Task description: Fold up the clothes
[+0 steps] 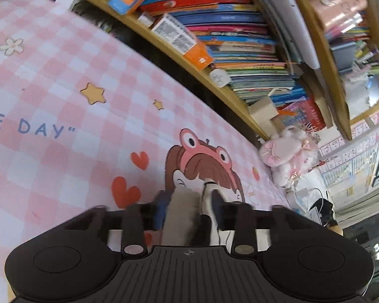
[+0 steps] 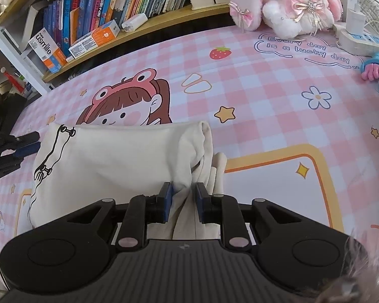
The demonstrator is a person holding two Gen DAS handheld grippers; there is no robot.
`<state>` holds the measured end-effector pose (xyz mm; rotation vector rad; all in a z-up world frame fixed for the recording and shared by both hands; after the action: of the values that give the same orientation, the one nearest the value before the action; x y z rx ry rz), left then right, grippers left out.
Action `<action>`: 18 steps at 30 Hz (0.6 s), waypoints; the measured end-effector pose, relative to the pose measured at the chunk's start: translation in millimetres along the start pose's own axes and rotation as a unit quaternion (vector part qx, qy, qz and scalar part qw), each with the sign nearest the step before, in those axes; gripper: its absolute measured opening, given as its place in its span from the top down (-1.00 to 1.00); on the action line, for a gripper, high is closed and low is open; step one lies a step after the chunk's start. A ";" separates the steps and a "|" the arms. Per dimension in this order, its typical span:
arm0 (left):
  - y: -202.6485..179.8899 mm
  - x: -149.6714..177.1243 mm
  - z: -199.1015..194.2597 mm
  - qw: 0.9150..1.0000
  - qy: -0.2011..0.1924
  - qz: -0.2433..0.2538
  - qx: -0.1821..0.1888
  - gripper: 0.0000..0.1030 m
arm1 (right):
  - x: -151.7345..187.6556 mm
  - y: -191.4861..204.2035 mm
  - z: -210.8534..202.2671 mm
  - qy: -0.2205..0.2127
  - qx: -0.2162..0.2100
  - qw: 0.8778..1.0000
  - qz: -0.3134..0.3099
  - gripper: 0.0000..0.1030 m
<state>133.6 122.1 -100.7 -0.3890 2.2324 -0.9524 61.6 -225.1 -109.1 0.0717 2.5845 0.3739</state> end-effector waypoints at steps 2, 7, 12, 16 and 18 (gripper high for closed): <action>-5.9 2.6 4.7 1.000 0.002 0.007 0.004 0.03 | 0.1 -0.5 -0.1 0.000 -0.002 1.000 0.000 0.65; -10.8 8.4 29.6 0.999 0.018 0.022 -0.020 0.30 | 0.4 -1.1 -0.5 -0.001 -0.006 1.000 -0.001 0.65; 15.7 -0.6 36.6 0.997 0.006 -0.049 -0.056 0.58 | 0.3 -1.8 -0.3 -0.002 -0.012 1.000 -0.001 0.64; 24.9 -7.0 22.7 0.995 -0.017 -0.045 -0.085 0.60 | 0.3 -2.3 0.2 -0.002 -0.016 1.000 -0.003 0.64; 22.0 -9.1 9.9 0.996 -0.031 -0.045 -0.068 0.57 | 0.2 -3.1 0.4 -0.002 -0.018 1.000 -0.002 0.64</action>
<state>146.8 136.6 -117.4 -0.5772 2.2450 -0.8248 61.7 -228.0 -110.4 0.0542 2.5727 0.4193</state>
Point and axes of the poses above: each gripper's, at about its wrist camera, not at the fingertips, and z roughly the way its jaws point, y to its left, x to its underside, the point moved 8 cm from there along z, roughly the way its jaws point, and after that the axes turned 3 degrees about x, right-handed, at the moved point
